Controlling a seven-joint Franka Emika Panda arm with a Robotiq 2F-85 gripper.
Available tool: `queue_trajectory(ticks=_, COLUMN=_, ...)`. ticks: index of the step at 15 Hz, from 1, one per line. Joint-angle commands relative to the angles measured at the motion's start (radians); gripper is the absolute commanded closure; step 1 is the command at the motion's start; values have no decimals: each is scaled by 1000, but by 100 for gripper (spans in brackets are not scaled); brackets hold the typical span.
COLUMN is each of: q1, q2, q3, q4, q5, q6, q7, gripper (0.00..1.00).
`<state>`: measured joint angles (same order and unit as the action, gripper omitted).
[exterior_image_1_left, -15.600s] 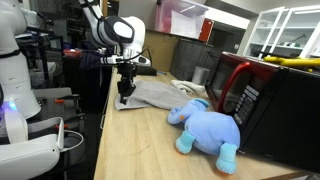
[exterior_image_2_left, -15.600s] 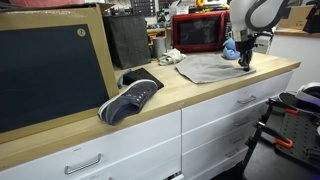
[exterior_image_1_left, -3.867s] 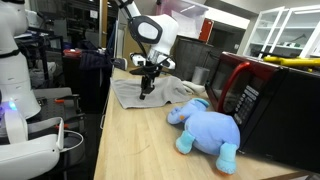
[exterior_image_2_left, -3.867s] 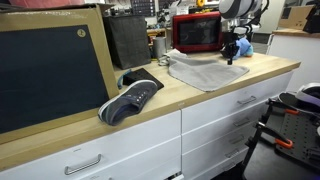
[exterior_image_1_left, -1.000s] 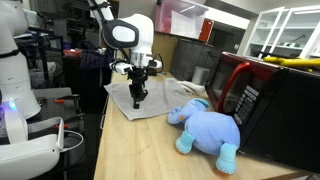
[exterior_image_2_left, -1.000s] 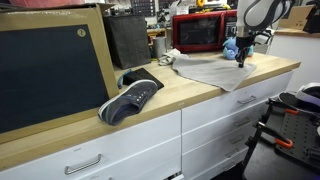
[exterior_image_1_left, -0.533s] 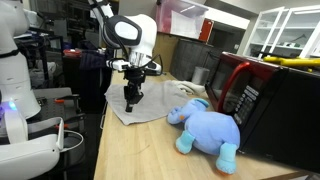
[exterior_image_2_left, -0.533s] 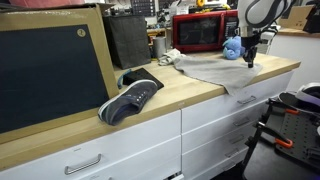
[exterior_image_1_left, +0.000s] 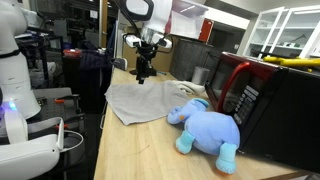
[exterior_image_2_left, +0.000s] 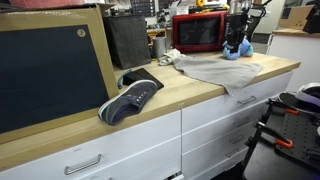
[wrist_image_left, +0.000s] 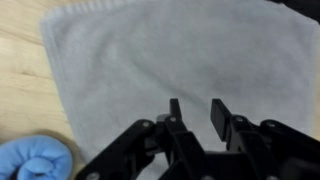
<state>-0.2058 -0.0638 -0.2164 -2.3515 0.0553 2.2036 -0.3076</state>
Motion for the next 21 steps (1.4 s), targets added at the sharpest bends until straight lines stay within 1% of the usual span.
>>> queue_trajectory(ticks=1, q1=66, q2=11, q3=58, q4=81, q5=167, q6=16, q7=130, gripper=29)
queue_trajectory(ticks=3, q1=104, q2=30, q3=103, q4=106, q5=210, q6=85, q7=246, gripper=16)
queue_trajectory(ticks=4, q1=127, q2=44, q3=130, q4=111, q5=211, q6=144, q7=315, gripper=7)
queue_trajectory(ticks=5, q1=143, q2=54, q3=151, q4=119, q5=196, q6=189, q7=381, gripper=1)
queue_trajectory(ticks=9, q1=200, q2=116, q3=215, q4=139, q5=103, q6=365, q7=624, gripper=0)
queue_trajectory(ticks=12, q1=231, q2=181, q3=222, q4=155, q5=-5, q6=489, q7=790, gripper=0)
queue_trajectory(ticks=14, q1=256, q2=232, q3=196, q4=170, q5=-109, q6=568, q7=932, gripper=0)
queue_trajectory(ticks=16, q1=292, q2=287, q3=138, q4=186, q5=-234, q6=639, q7=1108, gripper=0)
queue_trajectory(ticks=17, q1=326, q2=313, q3=89, q4=193, q5=-282, q6=655, q7=1190, gripper=0)
queue_trajectory(ticks=19, q1=397, q2=356, q3=1, q4=203, q5=-367, q6=652, q7=1354, gripper=0)
queue_trajectory(ticks=21, q1=445, q2=382, q3=-44, q4=197, q5=-428, q6=631, q7=1506, gripper=0)
